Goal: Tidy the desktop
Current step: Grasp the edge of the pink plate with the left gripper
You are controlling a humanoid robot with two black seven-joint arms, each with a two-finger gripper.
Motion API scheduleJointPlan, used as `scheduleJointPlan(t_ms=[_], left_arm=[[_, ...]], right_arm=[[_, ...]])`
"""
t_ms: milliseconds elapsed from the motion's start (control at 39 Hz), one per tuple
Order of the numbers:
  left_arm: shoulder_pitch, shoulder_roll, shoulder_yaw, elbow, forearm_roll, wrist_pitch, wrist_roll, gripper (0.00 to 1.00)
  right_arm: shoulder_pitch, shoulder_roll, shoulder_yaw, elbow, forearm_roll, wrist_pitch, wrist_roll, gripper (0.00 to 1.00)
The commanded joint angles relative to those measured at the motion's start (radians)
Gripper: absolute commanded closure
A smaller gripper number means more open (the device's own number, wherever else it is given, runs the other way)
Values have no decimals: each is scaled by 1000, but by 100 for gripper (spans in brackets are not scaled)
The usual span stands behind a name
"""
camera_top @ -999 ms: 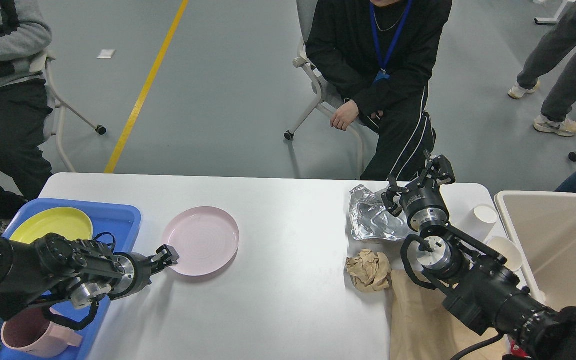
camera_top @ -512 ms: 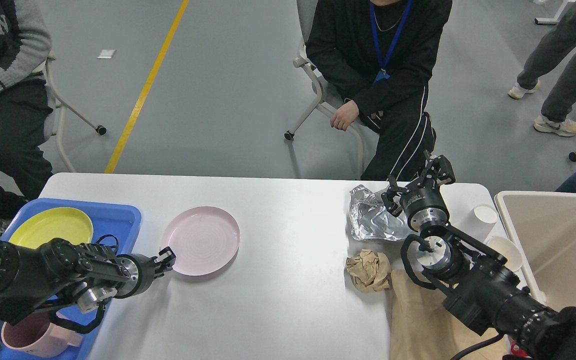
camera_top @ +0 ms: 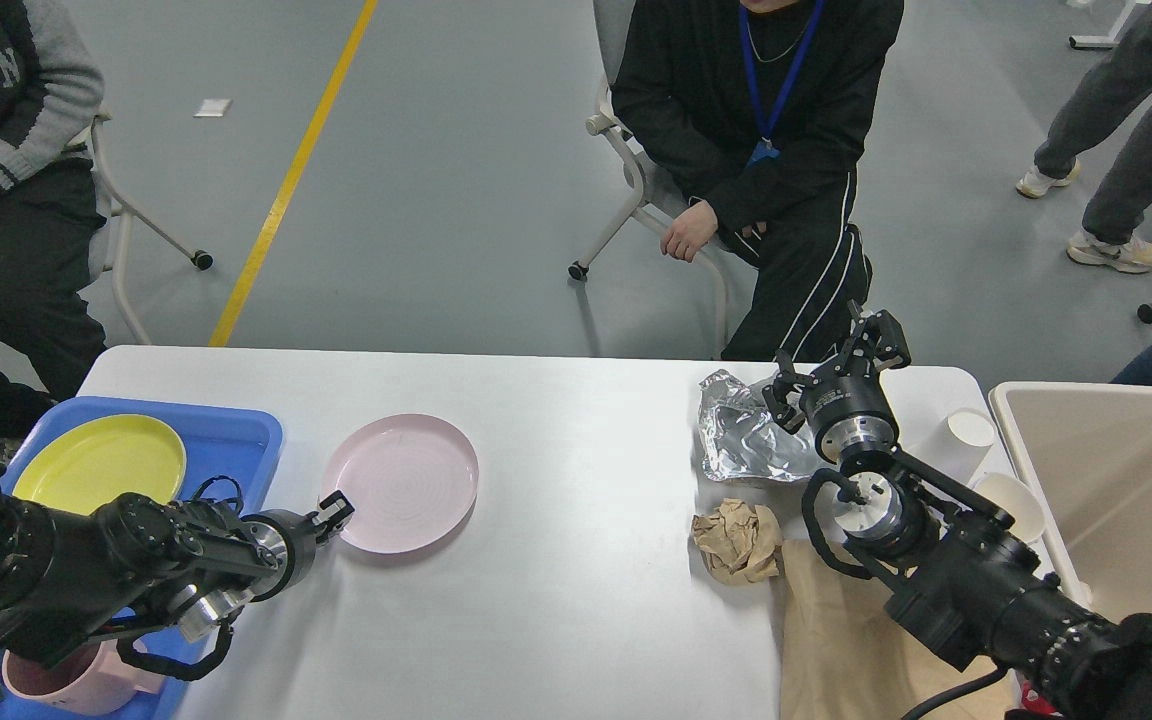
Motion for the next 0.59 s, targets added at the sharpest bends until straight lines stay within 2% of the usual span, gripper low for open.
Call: scheduleJointPlan(t_ms=[0,205,436,564], left_arm=[[6,-5,-4,10,0,6,1,80],[12,-11,-11,17,0,9,1,83],[13,-13,-11,17,0,10,1,98],[19,-11,-11,17,0,10,1,100]], right_arm=[[0,0,0,0,0,0,0,0],[0,0,0,0,0,0,0,0],[0,0,0,0,1,0,0,0],[0,0,0,0,0,0,0,0]])
